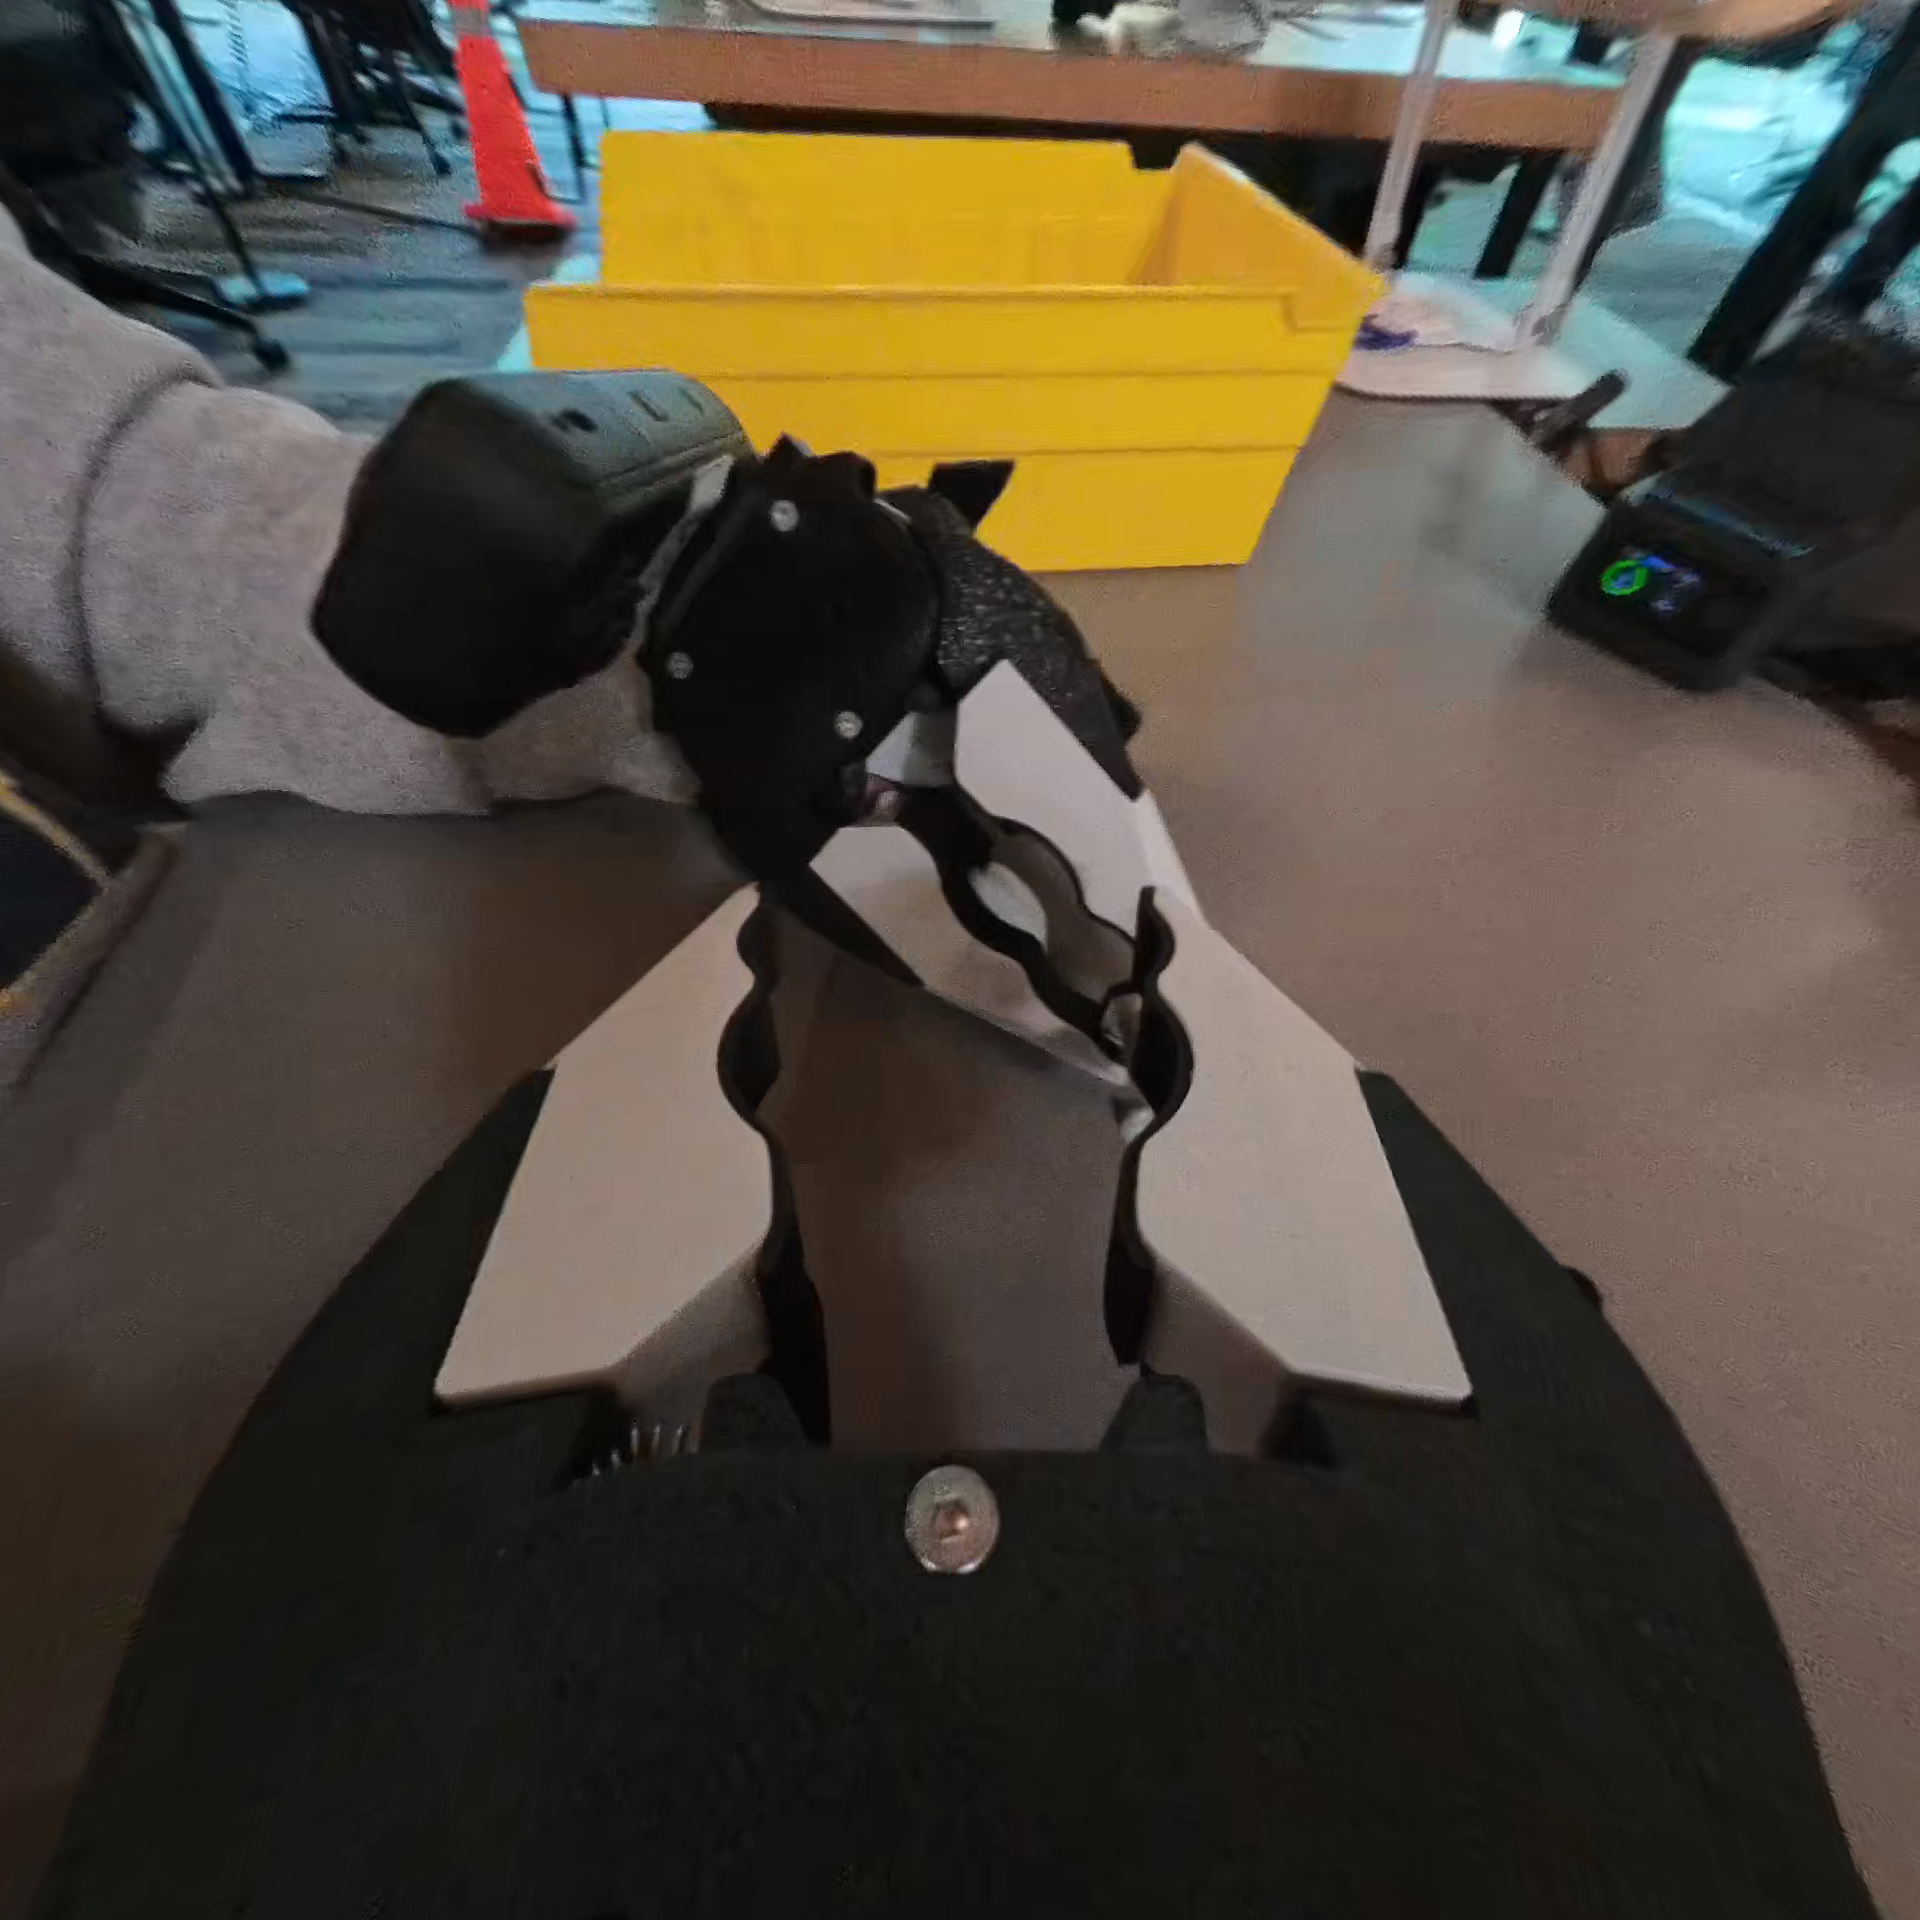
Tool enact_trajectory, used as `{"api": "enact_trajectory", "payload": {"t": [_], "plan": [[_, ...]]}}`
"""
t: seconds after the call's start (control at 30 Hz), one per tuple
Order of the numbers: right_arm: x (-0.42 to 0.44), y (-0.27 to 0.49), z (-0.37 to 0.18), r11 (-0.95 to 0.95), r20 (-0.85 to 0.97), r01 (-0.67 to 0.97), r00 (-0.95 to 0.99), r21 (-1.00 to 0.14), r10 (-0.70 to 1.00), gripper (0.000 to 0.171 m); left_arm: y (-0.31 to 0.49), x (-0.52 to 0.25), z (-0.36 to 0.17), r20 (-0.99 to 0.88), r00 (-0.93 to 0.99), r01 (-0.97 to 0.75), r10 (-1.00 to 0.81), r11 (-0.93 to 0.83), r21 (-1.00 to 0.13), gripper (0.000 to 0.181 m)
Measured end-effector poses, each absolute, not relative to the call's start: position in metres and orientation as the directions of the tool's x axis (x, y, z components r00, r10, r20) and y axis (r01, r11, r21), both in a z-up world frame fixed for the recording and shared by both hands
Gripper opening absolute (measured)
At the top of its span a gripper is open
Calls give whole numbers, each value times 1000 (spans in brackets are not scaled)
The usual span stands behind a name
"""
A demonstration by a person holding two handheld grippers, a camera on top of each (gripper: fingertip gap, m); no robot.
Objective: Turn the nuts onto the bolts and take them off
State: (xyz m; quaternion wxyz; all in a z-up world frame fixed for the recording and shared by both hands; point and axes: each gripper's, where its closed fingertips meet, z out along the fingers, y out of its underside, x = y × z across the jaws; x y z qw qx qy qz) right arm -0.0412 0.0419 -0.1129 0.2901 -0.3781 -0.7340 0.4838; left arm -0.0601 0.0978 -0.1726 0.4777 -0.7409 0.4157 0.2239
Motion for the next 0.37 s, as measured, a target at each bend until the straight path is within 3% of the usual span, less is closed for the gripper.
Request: {"api": "enact_trajectory", "payload": {"t": [0.03, 0.13, 0.2, 0.3, 0.37], "plan": [[-42, 53, -118, 276, 84, 319, -504, -907, 860, 64, 98, -60, -172, -729, 555, -829, -401, -198, -522, 17], [-33, 79, -151, 229, -24, 549, -415, -804, 910, 67, 98, -60, -172, -730, 554, -830, -400, -200, -521, 17], [-29, 78, -160, 171, -117, 611, -402, -773, 908, 67, 98, -61, -172, -731, 554, -830, -400, -200, -520, 17], [-34, 66, -154, 182, -111, 568, -442, -802, 890, 69, 98, -61, -172, -729, 557, -829, -398, -203, -522, 16], [-38, 51, -135, 228, -37, 436, -519, -871, 854, 74, 98, -61, -172, -727, 559, -827, -398, -202, -525, 17]]}}
